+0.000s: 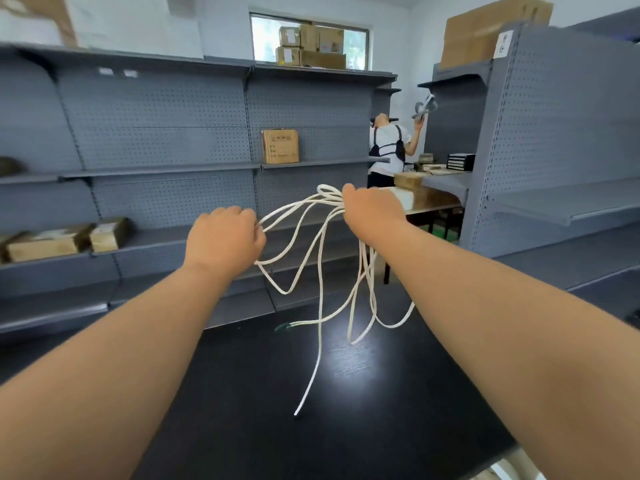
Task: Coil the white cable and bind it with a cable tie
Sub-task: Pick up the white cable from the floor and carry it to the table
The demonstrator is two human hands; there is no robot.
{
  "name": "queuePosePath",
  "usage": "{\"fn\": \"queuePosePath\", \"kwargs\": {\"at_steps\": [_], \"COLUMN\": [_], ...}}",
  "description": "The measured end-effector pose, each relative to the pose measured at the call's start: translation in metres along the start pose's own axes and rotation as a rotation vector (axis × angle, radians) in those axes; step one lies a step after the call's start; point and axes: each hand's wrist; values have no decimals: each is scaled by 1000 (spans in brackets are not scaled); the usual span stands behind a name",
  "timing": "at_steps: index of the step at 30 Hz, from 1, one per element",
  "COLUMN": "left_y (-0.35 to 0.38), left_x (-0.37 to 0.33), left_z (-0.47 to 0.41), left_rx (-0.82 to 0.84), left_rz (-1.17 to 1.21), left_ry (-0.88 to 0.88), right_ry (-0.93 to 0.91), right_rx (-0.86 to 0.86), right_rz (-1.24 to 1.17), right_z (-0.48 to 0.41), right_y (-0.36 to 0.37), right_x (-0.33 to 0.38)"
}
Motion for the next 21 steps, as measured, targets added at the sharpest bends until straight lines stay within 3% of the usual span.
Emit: {"fn": "queuePosePath", "kwargs": {"at_steps": [13,21], "left_y": [91,130], "left_x": [-32,-67], "left_z": [42,88], "left_rx": [234,382], "left_rz": [-139,-197], "left_ry": [-188,-340], "right_ry": [-305,-461], "right_rx": [277,407], "right_rz": [-178,-214], "right_z": [46,89], "right_y": [175,240], "right_x": [8,0]}}
Point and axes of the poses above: each hand's wrist, its own z-axis away from the middle knuckle, its own y-axis out of the palm, x = y × z, and after that the axes turned 10 degrees about -x, right-handed
